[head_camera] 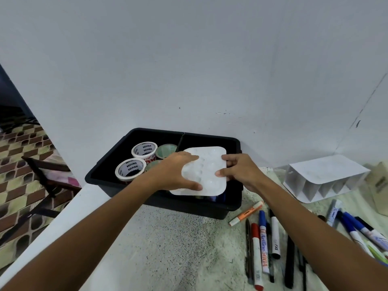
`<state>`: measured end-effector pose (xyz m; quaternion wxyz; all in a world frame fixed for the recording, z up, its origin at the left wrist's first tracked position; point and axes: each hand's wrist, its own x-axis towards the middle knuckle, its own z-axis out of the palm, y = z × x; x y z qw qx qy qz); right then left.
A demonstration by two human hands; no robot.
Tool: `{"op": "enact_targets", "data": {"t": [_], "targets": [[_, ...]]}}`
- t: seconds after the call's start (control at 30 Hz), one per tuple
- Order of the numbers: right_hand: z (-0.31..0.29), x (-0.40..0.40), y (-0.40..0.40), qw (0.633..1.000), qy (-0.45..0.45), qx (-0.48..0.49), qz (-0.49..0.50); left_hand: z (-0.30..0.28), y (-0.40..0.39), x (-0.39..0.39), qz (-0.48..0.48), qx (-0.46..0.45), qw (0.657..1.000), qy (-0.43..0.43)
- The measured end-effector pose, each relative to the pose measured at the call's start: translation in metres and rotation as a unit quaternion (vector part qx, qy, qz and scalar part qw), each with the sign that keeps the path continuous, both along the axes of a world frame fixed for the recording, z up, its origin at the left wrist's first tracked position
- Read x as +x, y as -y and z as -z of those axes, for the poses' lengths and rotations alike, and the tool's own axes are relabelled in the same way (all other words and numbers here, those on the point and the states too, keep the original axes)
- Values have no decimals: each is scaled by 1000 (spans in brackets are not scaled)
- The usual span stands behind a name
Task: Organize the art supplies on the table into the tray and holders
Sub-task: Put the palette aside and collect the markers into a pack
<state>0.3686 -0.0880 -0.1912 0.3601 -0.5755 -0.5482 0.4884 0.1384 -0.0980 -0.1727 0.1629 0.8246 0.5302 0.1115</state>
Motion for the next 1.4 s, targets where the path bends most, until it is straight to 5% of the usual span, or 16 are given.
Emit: {"op": "enact_targets", "data": {"t": [0.2, 0.43, 0.93, 1.23, 1.4], "targets": [[4, -13, 2, 991, 128, 38, -18, 17, -4, 2, 78, -19, 988, -135], [2, -18, 14, 948, 284, 143, -27, 19, 0, 0, 97, -11, 983, -155], [9, -14, 19, 951, 263, 160, -24, 29, -4, 3, 83, 0, 988, -132], [5, -9, 28, 909, 342, 240, 13, 37, -7, 10, 82, 34, 985, -151], [10, 7, 30, 907, 358, 210, -75, 34, -7, 24, 85, 37, 982, -166]]}}
